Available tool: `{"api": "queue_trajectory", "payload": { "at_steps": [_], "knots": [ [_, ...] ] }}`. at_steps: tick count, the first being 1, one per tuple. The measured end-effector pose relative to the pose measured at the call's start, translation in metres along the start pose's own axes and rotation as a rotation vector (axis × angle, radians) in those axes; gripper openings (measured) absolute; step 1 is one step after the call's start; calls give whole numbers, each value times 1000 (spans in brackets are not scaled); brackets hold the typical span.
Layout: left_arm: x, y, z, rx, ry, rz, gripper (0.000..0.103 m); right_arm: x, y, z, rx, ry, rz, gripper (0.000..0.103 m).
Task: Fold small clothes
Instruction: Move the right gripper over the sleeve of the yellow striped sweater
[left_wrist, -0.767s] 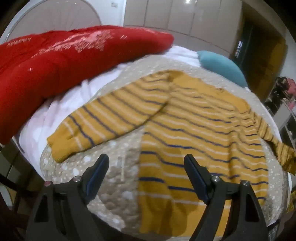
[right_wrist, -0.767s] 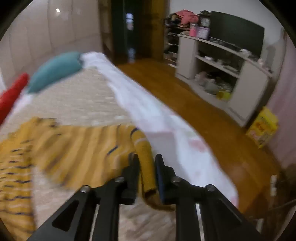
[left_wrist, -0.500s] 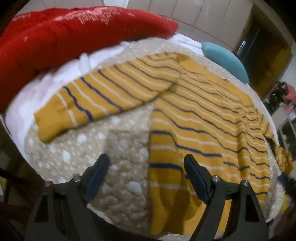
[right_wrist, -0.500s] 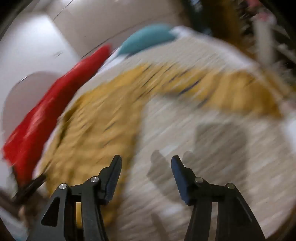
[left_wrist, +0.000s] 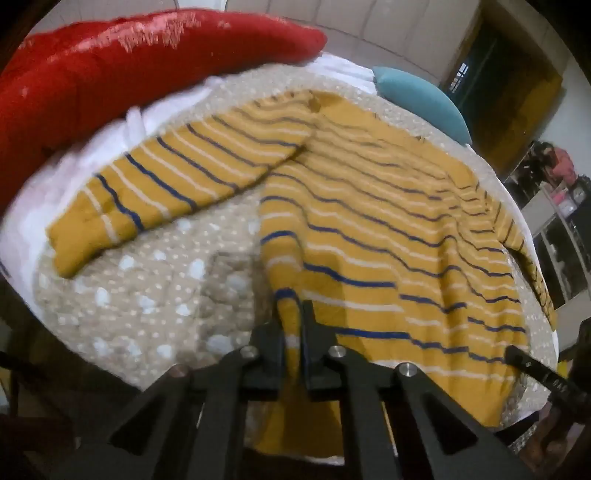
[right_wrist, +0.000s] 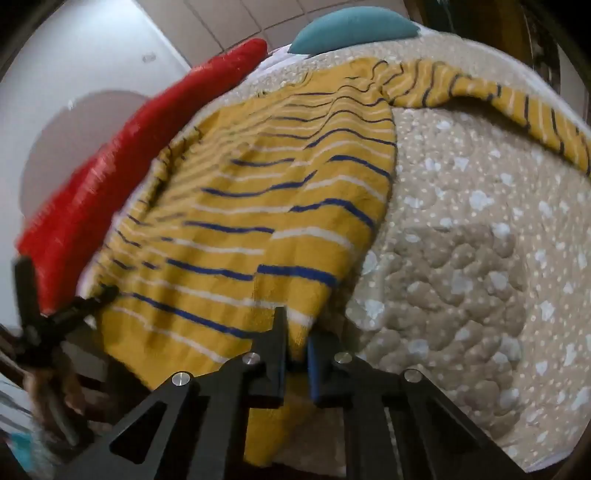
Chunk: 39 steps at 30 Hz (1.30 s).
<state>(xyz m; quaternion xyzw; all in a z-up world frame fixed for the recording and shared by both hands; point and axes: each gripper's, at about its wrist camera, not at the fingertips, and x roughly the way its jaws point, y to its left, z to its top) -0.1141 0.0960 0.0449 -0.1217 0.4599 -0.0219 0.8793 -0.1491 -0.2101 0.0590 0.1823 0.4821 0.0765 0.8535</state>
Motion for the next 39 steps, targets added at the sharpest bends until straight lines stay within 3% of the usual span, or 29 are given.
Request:
{"api": "queue_trajectory", "payload": {
  "at_steps": [5, 9, 13, 16, 17, 18, 20, 21, 23, 28, 31, 34, 35, 36, 37, 39],
  "knots": [
    [-41, -11, -17, 25, -7, -22, 7, -41, -25, -8, 69, 17, 82, 9],
    [-43, -10, -37, 26, 21, -25, 8, -66, -42, -30, 141, 55, 123, 8],
    [-37, 1, -43, 13, 39, -22, 8, -63, -46, -54, 141, 104, 88, 10],
    [-56, 2, -43, 35, -32, -37, 17, -75, -63, -47, 179, 47, 103, 10],
    [-63, 1, -40, 46, -63, -41, 31, -81, -75, -44, 185, 34, 95, 14],
    [-71, -1, -39, 58, -97, -39, 48, -88, -81, -37, 205, -8, 70, 25],
    [-80, -8, -35, 87, -147, -40, 63, -99, -94, -19, 238, -77, 18, 41],
    [-82, -12, -33, 101, -158, -41, 66, -103, -99, -14, 250, -103, 0, 50],
    [-82, -22, -29, 135, -163, -54, 66, -106, -116, -1, 314, -177, -48, 56],
    [-65, -44, -21, 179, -132, -76, 69, -89, -202, 34, 528, -278, -71, 57],
    [-53, -58, -18, 193, -100, -91, 69, -76, -241, 53, 625, -321, -23, 57],
    [-47, -68, -18, 214, -86, -79, 69, -68, -258, 83, 680, -363, -43, 57],
    [-45, -71, -17, 218, -83, -75, 69, -66, -264, 95, 706, -379, -43, 52],
    [-44, -72, -16, 222, -81, -71, 69, -64, -268, 103, 719, -383, -39, 26],
    [-43, -74, -15, 225, -79, -65, 69, -62, -273, 110, 726, -385, -34, 10],
    [-42, -76, -13, 227, -78, -59, 69, -71, -288, 125, 734, -422, -36, 6]
  ]
}}
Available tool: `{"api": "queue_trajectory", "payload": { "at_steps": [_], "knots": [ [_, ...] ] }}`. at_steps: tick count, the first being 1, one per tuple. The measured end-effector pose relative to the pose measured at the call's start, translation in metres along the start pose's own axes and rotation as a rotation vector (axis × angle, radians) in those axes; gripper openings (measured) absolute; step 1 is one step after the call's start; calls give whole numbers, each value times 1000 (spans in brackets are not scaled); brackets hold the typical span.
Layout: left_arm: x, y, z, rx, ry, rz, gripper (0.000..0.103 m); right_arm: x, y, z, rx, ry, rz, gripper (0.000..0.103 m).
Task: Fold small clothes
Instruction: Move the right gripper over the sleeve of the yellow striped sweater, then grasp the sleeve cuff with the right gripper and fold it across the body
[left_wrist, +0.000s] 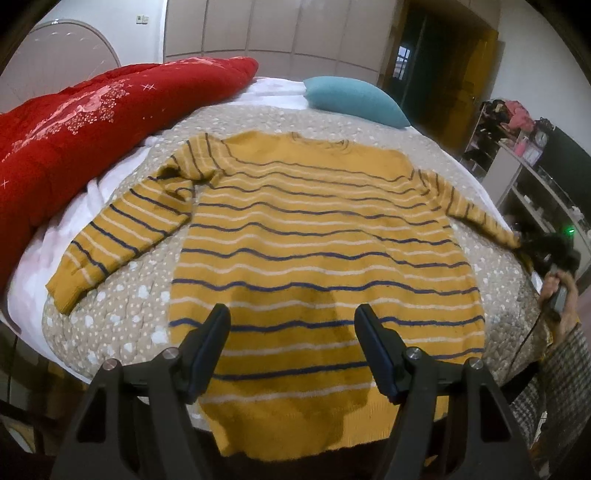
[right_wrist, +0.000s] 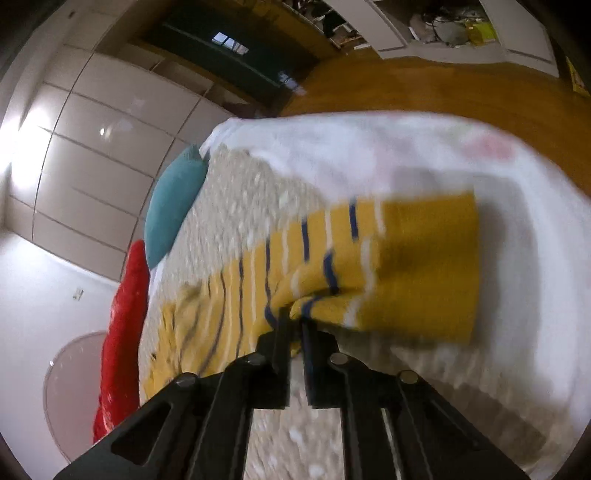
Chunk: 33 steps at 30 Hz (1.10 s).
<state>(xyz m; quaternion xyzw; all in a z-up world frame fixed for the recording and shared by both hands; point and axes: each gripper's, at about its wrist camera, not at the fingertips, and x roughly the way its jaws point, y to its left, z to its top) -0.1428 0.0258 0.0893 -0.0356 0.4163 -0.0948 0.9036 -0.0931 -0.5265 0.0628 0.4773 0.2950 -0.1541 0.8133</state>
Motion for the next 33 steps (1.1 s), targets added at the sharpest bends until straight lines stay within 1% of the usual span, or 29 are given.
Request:
{"api": "queue_trajectory", "payload": {
  "at_steps": [1, 2, 4, 5, 6, 7, 9, 10, 12, 14, 16, 18, 20, 22, 23, 24, 25, 26, 28, 29, 30, 32, 33],
  "knots": [
    [1, 0, 2, 0, 0, 2, 69, -4, -3, 11, -4, -37, -6, 6],
    [3, 1, 3, 0, 1, 5, 69, -14, -2, 27, -4, -90, -35, 6],
    [7, 2, 6, -6, 3, 3, 69, -24, -3, 50, 3, -142, -81, 6],
    [10, 2, 8, -10, 6, 0, 69, -31, -5, 61, 1, -177, -119, 6],
    [12, 3, 9, -15, 7, -5, 69, -36, -9, 67, -7, -193, -138, 6],
    [13, 2, 10, -18, 8, -11, 69, -33, -8, 77, -19, -188, -149, 6],
    [16, 2, 11, -20, 6, -23, 69, -23, 4, 85, -65, -169, -176, 6],
    [17, 2, 11, -21, 5, -27, 69, -24, 9, 82, -97, -171, -189, 6],
    [20, 4, 9, -28, 9, -41, 69, -18, 33, 77, -176, -175, -220, 6],
    [21, 8, 7, -39, 10, -51, 69, -15, 46, 70, -222, -168, -220, 6],
    [21, 16, 4, -63, 7, -62, 69, -8, 71, 55, -277, -152, -213, 6],
    [18, 23, 1, -81, -2, -71, 69, 10, 108, 41, -344, -123, -194, 6],
    [14, 33, -3, -98, -18, -74, 69, 27, 154, 15, -432, -90, -163, 6],
    [10, 44, -7, -112, -34, -72, 69, 41, 191, -13, -514, -58, -129, 6],
    [7, 51, -9, -121, -41, -73, 69, 51, 217, -33, -572, -37, -106, 6],
    [5, 59, -11, -134, -47, -74, 69, 64, 247, -61, -650, -11, -81, 6],
    [4, 65, -13, -145, -52, -76, 69, 74, 267, -86, -715, 12, -60, 6],
    [1, 73, -15, -164, -59, -80, 69, 88, 294, -122, -805, 48, -33, 6],
    [-3, 88, -19, -198, -72, -81, 69, 112, 326, -188, -945, 129, 10, 6],
    [-5, 96, -22, -217, -78, -77, 69, 129, 341, -233, -1036, 203, 42, 6],
    [-7, 102, -24, -232, -82, -75, 69, 144, 349, -278, -1128, 280, 64, 6],
    [-10, 117, -29, -265, -88, -71, 70, 166, 354, -346, -1271, 382, 53, 7],
    [-11, 122, -31, -276, -89, -70, 70, 173, 350, -373, -1330, 414, 39, 8]
  ]
}}
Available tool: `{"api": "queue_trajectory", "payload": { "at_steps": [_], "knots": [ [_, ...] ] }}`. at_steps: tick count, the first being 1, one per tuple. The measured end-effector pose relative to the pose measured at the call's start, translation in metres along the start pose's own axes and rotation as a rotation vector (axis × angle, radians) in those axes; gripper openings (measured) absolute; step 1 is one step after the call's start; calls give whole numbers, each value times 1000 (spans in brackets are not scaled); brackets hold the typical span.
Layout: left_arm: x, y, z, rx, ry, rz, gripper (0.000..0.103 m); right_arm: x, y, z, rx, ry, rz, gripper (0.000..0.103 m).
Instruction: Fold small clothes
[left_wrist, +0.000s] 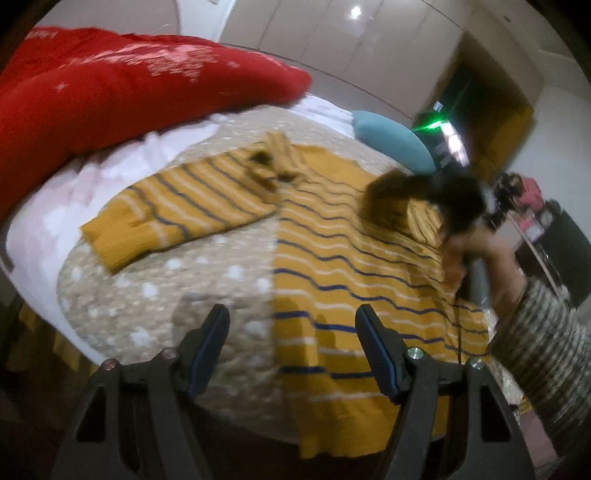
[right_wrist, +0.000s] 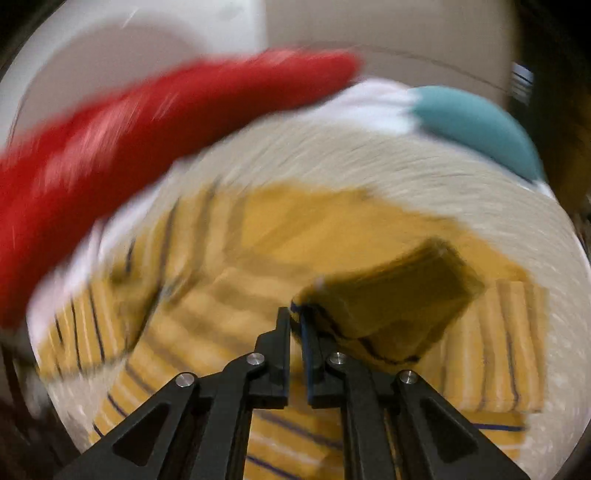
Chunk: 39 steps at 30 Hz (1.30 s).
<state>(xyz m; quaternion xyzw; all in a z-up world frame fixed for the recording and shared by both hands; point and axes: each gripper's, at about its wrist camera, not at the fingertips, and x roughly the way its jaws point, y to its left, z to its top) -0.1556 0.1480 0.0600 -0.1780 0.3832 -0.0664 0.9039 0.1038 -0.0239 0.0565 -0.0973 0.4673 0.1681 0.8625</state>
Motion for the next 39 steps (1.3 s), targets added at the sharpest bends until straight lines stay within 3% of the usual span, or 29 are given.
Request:
{"api": "queue_trajectory", "payload": {
  "at_steps": [1, 3, 6, 10, 14, 20, 25, 28, 30, 32, 33, 34, 35, 39],
  "knots": [
    [-2, 6, -1, -9, -3, 2, 70, 8, 12, -3, -29, 18, -5, 10],
    [-4, 15, -2, -28, -6, 7, 71, 17, 40, -14, -82, 40, -13, 28],
    [-3, 26, -4, -63, -7, 4, 72, 3, 44, -31, -93, 13, -17, 44],
    [-5, 33, -6, -89, -14, -6, 72, -24, 30, -31, -71, -17, -42, 47],
    [-5, 36, -8, -98, -20, -5, 73, -45, -15, -38, 2, -22, -132, 49],
    [-9, 56, -9, -155, -24, 18, 73, -49, -54, -45, 154, -11, -108, 49],
    [-15, 66, -11, -175, -37, 32, 74, -39, -35, -23, 131, -45, -74, 49],
    [-14, 69, -11, -178, -30, 30, 74, -19, -8, -2, 26, -27, -32, 57],
    [-12, 71, -11, -181, -24, 32, 74, 4, 10, 8, -53, 1, -66, 61],
    [-13, 75, -11, -185, -24, 37, 74, 30, 18, 16, -106, 31, -156, 60],
    [-13, 77, -11, -186, -24, 42, 74, 41, 17, 19, -111, 50, -184, 53],
    [-14, 80, -12, -190, -25, 45, 74, 50, 14, 22, -98, 70, -203, 39],
    [-15, 84, -12, -196, -26, 49, 74, 56, 8, 24, -72, 86, -200, 9],
    [-16, 100, -11, -232, -31, 58, 74, 43, -5, 42, 43, 39, -113, 9]
  ]
}}
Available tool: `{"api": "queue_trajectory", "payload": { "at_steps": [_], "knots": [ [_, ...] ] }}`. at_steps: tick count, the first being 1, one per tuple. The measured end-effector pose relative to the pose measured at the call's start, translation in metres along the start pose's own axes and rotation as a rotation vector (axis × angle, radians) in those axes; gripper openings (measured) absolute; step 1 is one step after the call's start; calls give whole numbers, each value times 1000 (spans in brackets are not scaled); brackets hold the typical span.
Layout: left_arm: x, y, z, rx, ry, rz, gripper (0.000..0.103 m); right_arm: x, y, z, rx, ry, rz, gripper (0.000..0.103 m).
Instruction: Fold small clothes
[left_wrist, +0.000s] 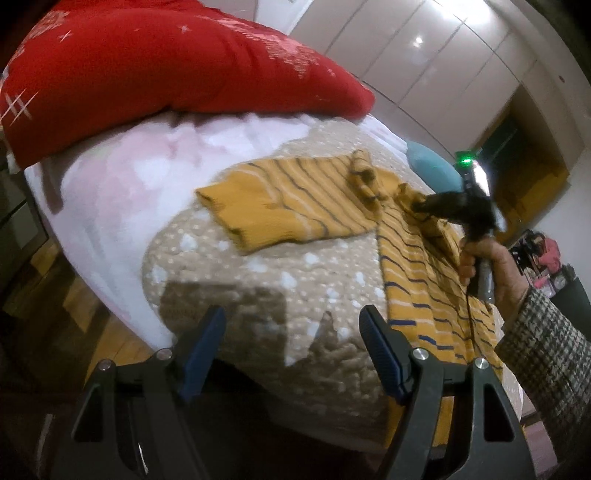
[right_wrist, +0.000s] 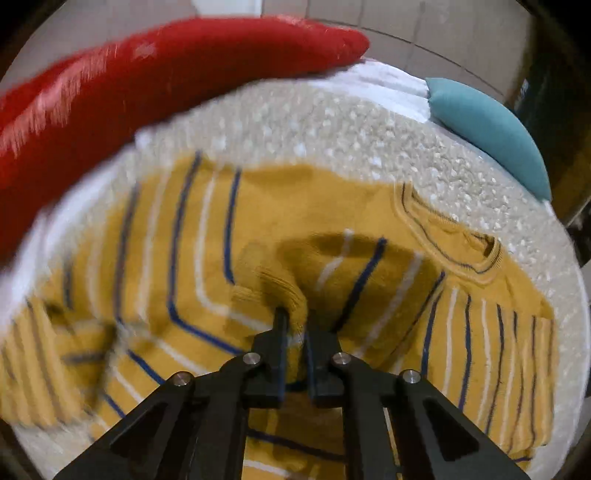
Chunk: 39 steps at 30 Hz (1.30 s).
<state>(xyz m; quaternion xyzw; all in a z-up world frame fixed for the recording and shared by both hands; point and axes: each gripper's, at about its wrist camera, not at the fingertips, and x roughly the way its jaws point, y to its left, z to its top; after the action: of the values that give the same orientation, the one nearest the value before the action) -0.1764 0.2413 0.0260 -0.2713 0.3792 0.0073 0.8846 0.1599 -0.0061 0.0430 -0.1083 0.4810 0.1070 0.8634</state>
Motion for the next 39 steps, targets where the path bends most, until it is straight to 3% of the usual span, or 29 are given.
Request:
{"api": "queue_trajectory", "payload": {
  "at_steps": [2, 4, 6, 10, 13, 15, 18, 22, 25, 26, 27, 28, 29, 30, 34, 37, 39],
  "knots": [
    [1, 6, 2, -24, 0, -6, 74, -5, 2, 8, 50, -6, 80, 9],
    [-1, 10, 2, -34, -5, -3, 74, -5, 8, 10, 64, 3, 134, 16],
    [-5, 14, 3, -43, -16, 5, 74, -3, 16, 8, 72, 29, 176, 30],
    [-20, 38, 6, -101, -62, 48, 74, -27, 47, -5, 27, 2, 233, 31],
    [-33, 61, 9, -167, -100, 85, 74, -62, 107, -33, -137, 0, 382, 46],
    [-39, 74, 10, -203, -115, 99, 74, -81, 150, -56, -266, 9, 463, 61],
    [-50, 88, 9, -236, -137, 123, 74, -102, 202, -88, -440, -4, 529, 66],
    [-60, 97, 6, -254, -154, 136, 74, -112, 257, -131, -703, -75, 449, 72],
    [-63, 100, 4, -261, -152, 139, 74, -102, 281, -154, -809, -134, 322, 71],
    [-64, 99, 3, -261, -151, 140, 74, -98, 285, -156, -810, -150, 270, 63],
    [-64, 98, 3, -259, -150, 141, 74, -94, 285, -153, -794, -138, 272, 41],
    [-65, 96, 3, -255, -149, 143, 74, -91, 283, -150, -759, -109, 300, 38],
    [-65, 92, 4, -247, -148, 144, 74, -92, 279, -141, -693, -98, 313, 19],
    [-66, 88, 5, -236, -149, 146, 74, -93, 273, -134, -665, -103, 309, 11],
    [-70, 67, 9, -188, -154, 142, 74, -118, 234, -96, -465, -141, 399, 10],
    [-69, 43, 14, -136, -154, 130, 74, -142, 170, -57, -265, -206, 428, 10],
    [-65, 28, 18, -100, -147, 118, 74, -155, 108, -34, -106, -253, 418, 10]
  ]
}}
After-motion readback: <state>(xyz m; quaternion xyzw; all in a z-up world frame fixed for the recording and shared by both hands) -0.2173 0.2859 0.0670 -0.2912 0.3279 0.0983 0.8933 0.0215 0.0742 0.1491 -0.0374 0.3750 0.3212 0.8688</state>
